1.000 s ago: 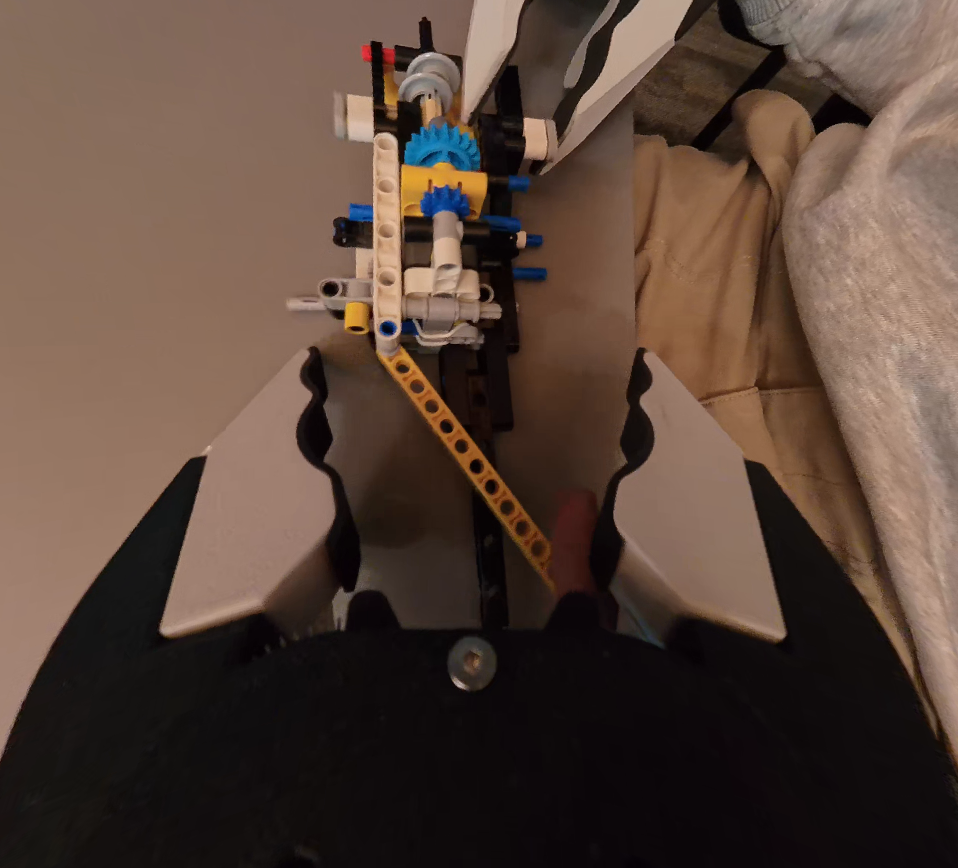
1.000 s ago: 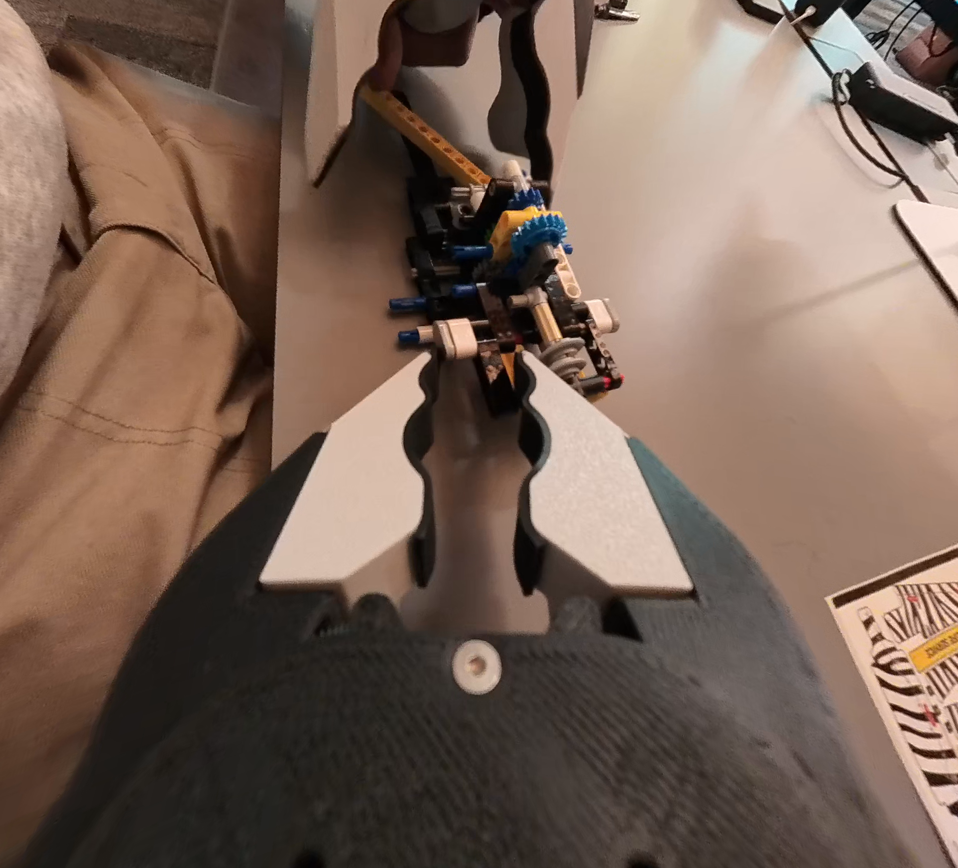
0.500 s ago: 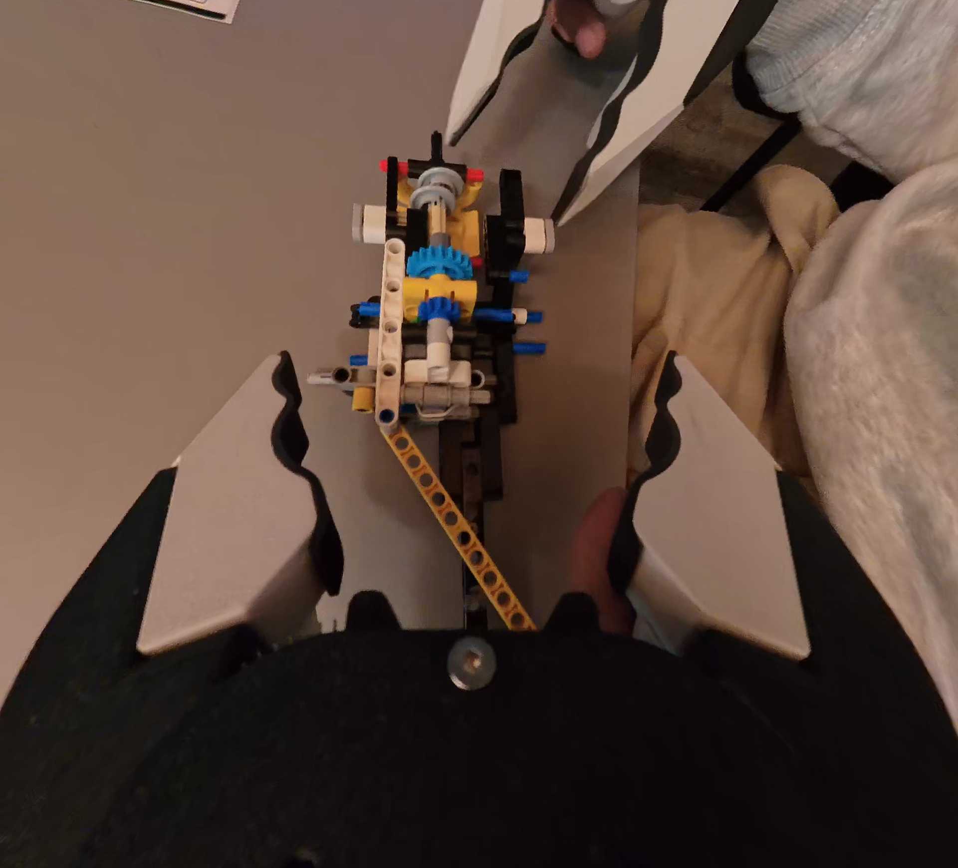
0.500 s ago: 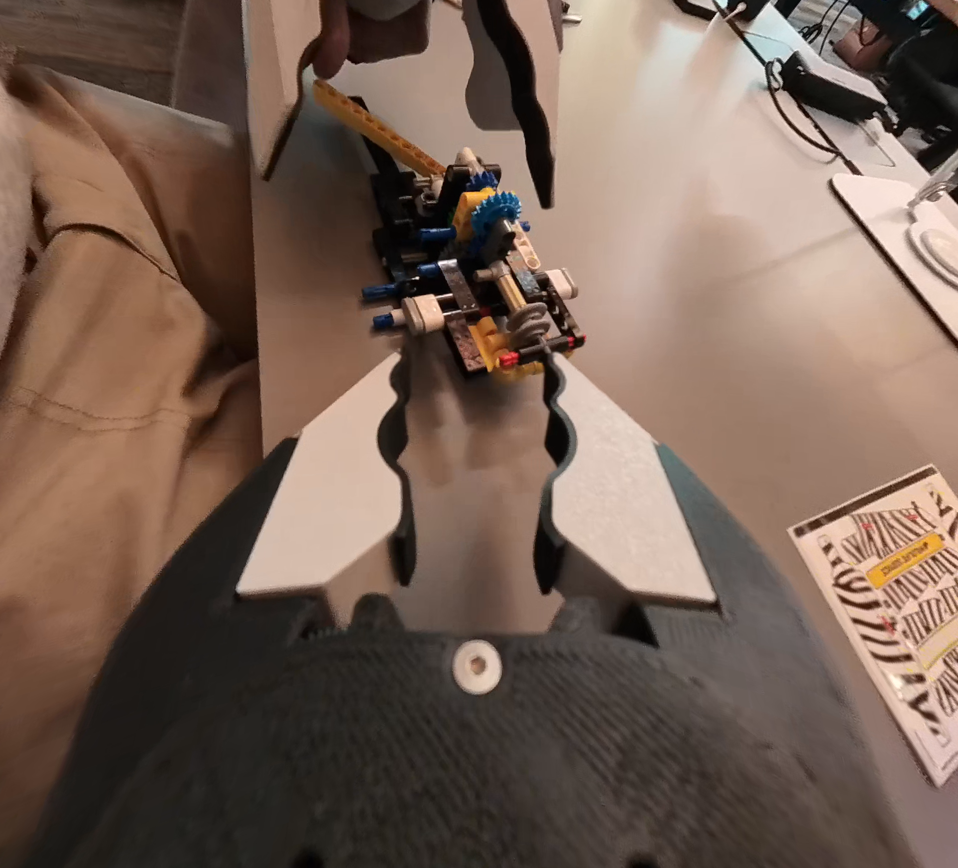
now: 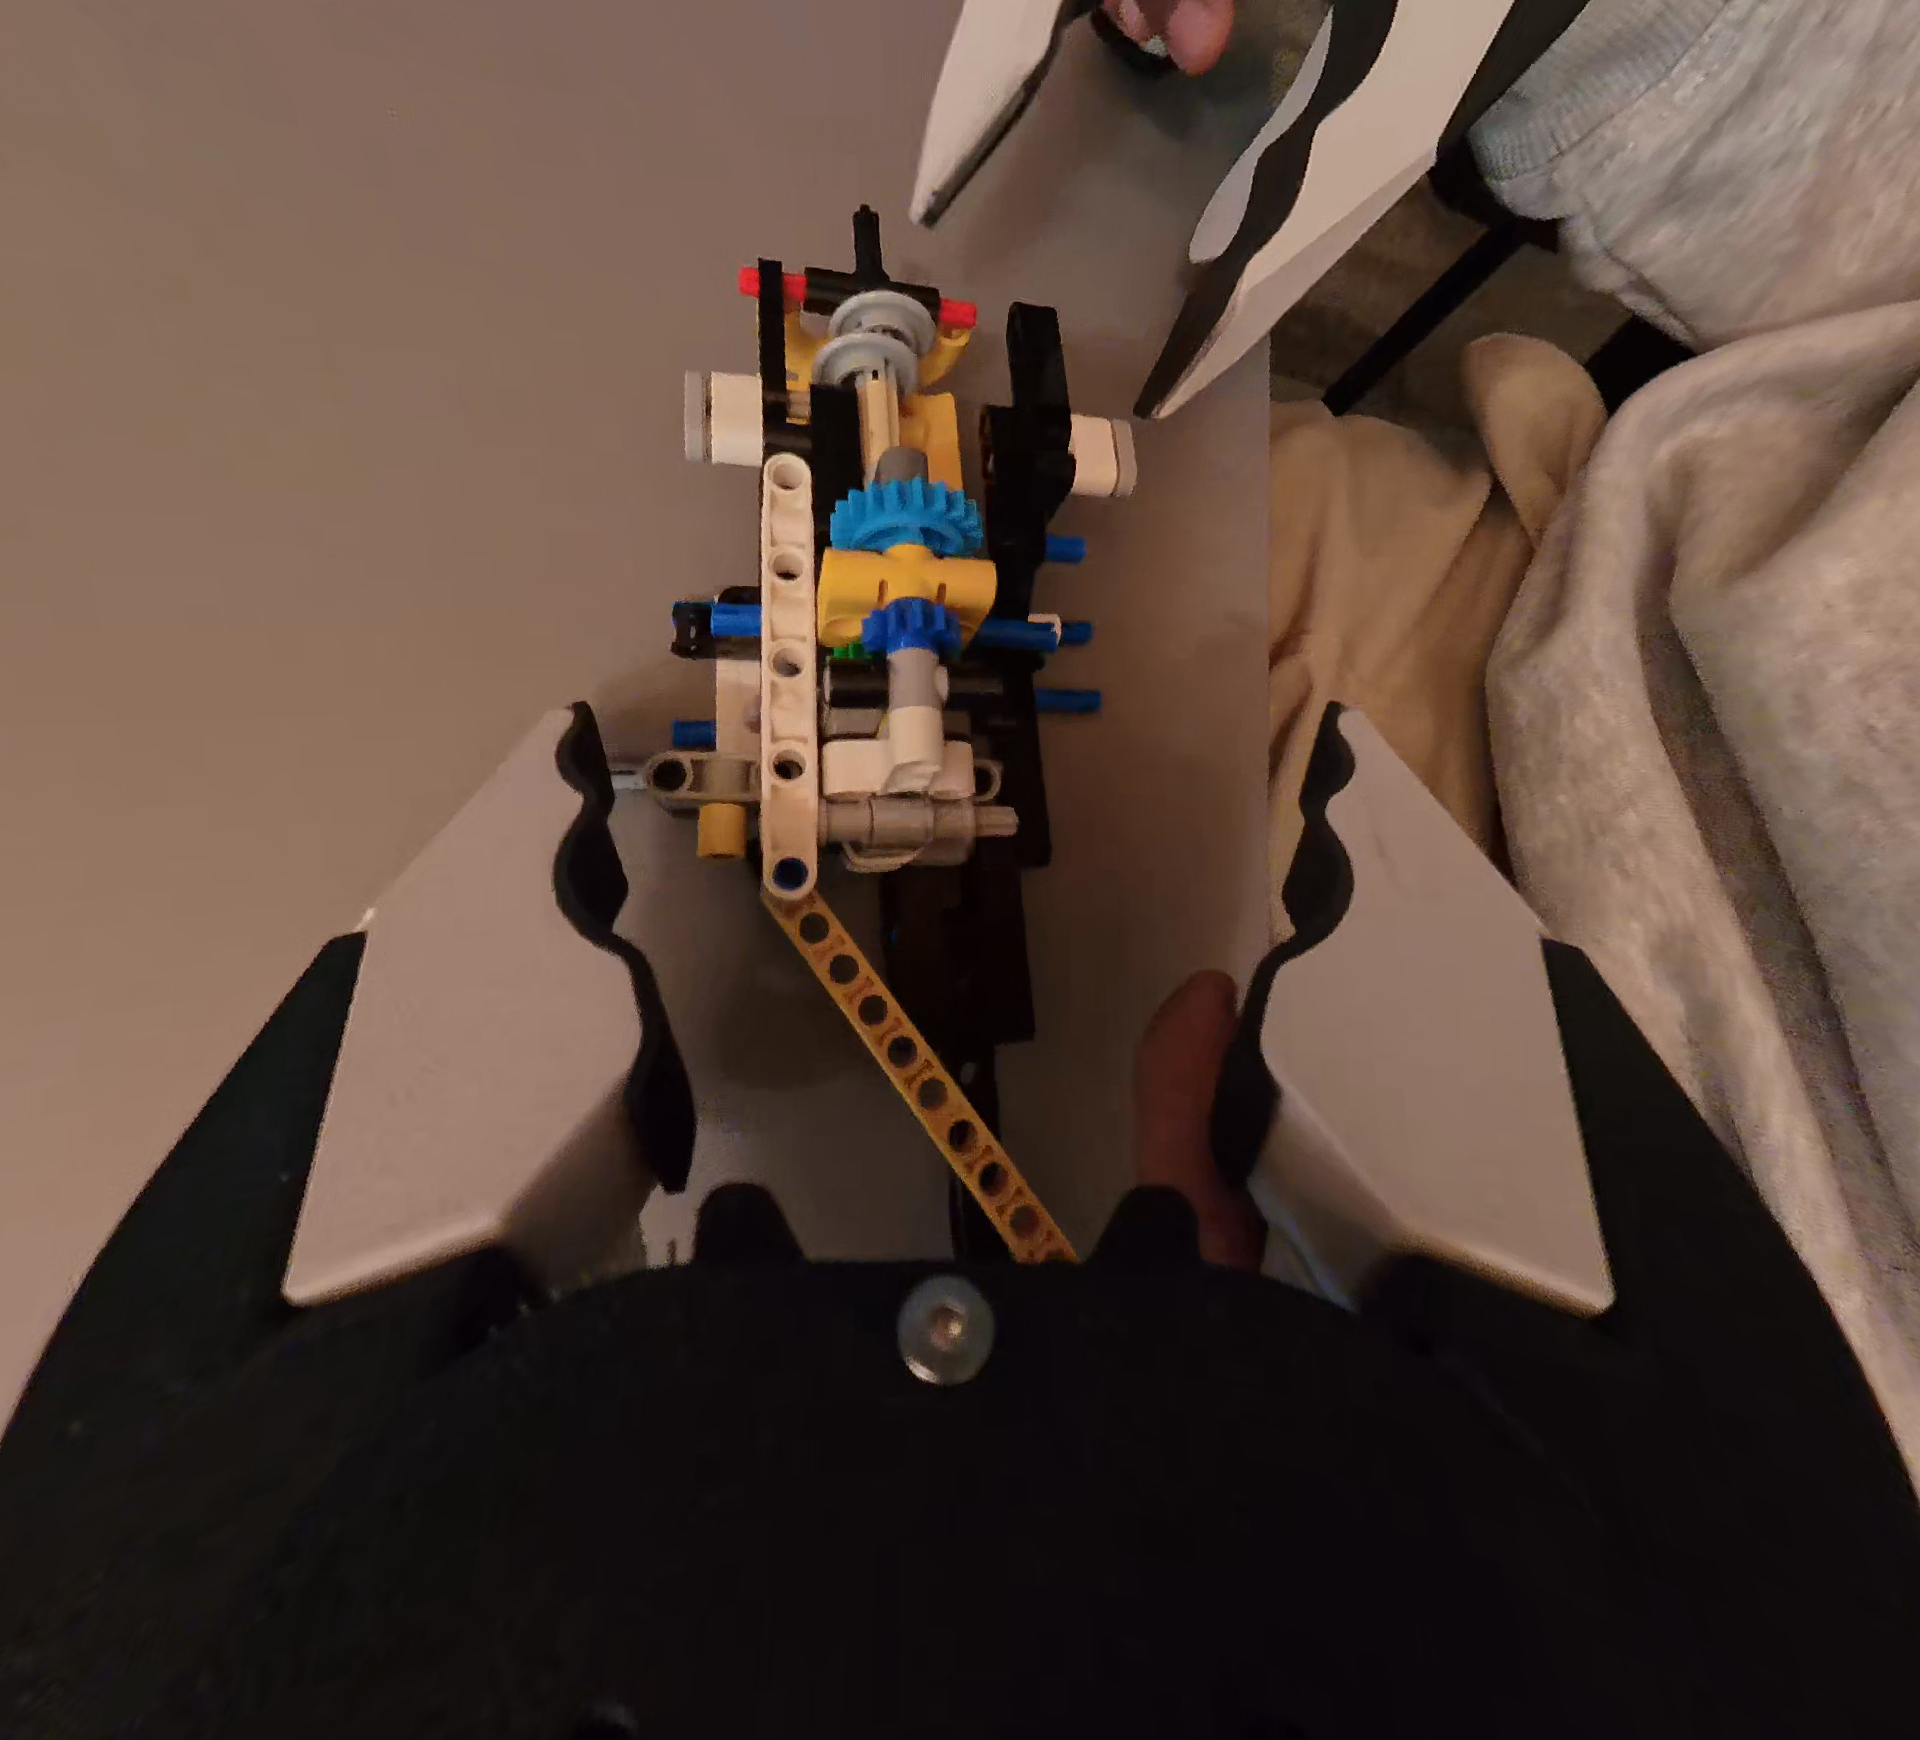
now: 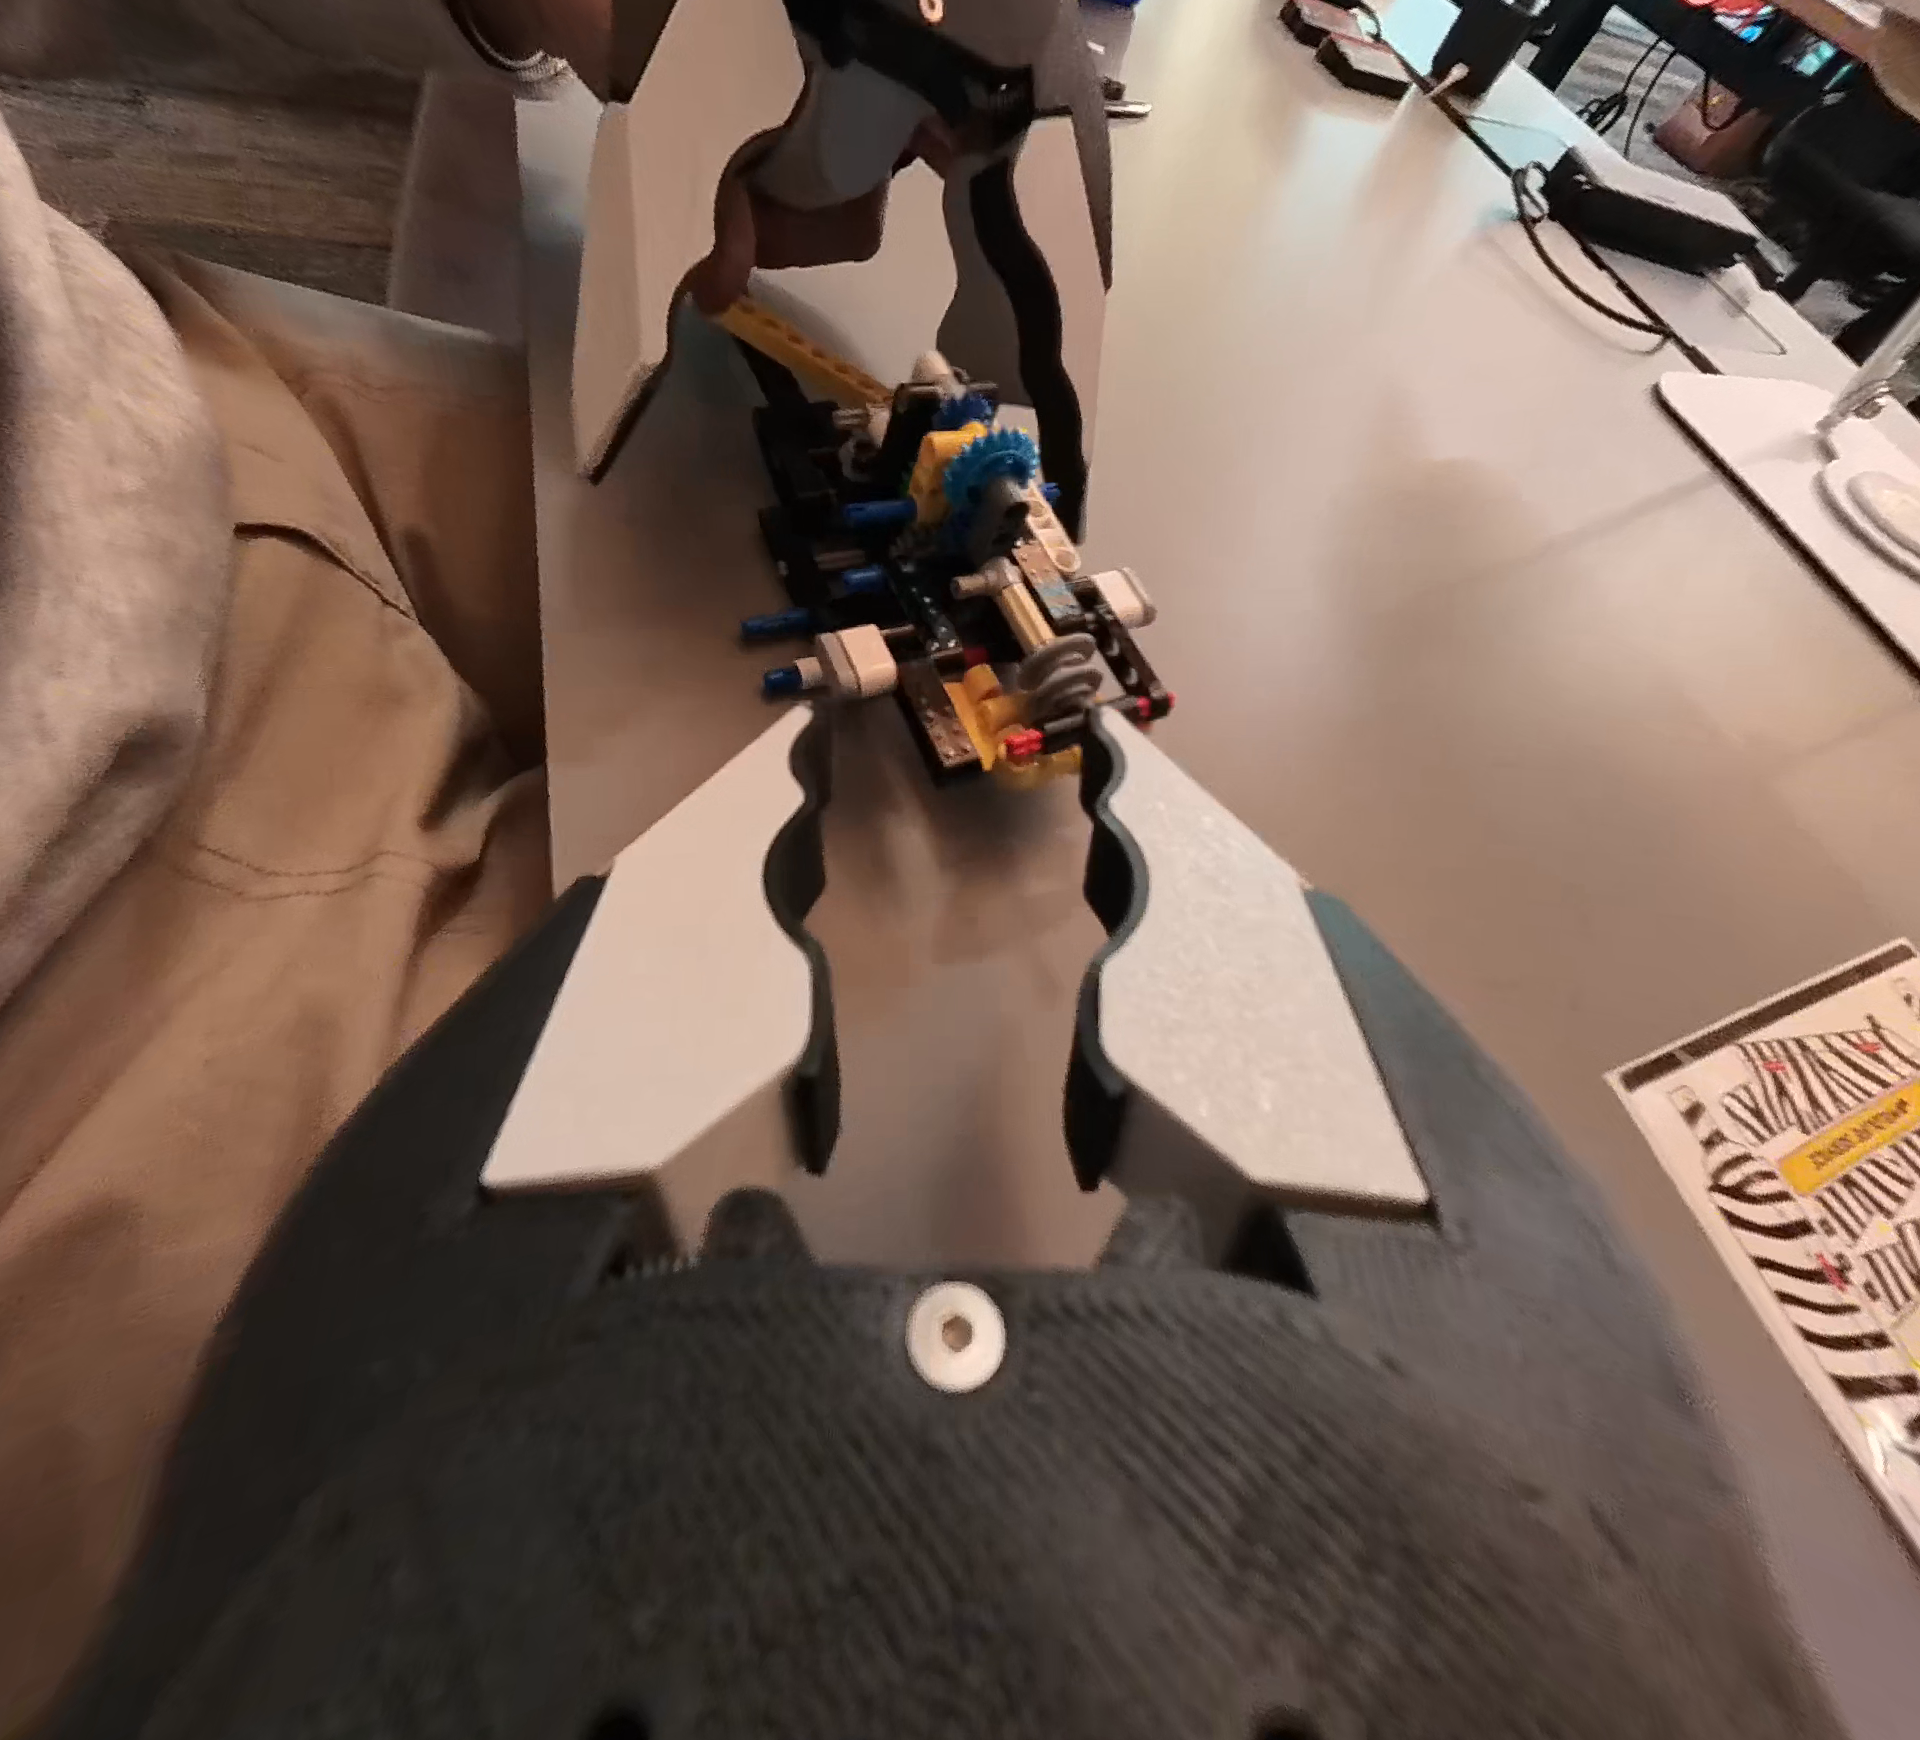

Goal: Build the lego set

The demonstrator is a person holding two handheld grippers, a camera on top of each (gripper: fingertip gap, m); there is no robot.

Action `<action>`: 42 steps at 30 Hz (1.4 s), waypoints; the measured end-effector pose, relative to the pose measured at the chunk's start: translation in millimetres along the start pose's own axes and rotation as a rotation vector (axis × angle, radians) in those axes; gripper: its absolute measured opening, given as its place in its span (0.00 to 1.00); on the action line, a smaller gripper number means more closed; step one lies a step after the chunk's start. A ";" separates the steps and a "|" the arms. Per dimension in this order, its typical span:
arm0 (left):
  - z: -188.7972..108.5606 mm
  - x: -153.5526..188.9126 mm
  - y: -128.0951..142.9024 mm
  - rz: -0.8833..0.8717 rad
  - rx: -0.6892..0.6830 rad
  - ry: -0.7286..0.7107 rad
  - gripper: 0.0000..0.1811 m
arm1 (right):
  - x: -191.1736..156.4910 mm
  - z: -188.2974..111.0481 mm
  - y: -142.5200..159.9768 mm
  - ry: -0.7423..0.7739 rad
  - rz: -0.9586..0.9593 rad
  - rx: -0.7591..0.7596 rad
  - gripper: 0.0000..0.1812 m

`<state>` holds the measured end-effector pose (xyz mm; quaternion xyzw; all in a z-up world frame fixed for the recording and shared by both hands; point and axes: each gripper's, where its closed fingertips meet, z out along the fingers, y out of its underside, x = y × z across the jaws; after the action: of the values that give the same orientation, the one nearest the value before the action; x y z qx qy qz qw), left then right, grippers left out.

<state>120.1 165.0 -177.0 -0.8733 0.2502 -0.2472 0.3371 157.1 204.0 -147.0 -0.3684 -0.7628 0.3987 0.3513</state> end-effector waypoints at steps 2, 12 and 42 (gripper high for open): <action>-1.0 -1.0 3.6 0.008 -0.004 -0.023 0.72 | -0.5 0.3 1.0 0.008 -0.012 -0.008 0.26; -3.3 -1.2 6.0 -0.010 0.038 -0.021 0.73 | 13.9 -9.2 -0.2 0.072 0.034 0.031 0.24; -2.7 -2.5 4.0 -0.020 0.049 -0.007 0.72 | 26.1 -7.8 5.0 0.134 0.068 -0.001 0.27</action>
<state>115.5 162.6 -178.7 -0.8681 0.2339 -0.2537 0.3569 152.4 230.8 -141.6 -0.4200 -0.7248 0.3847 0.3876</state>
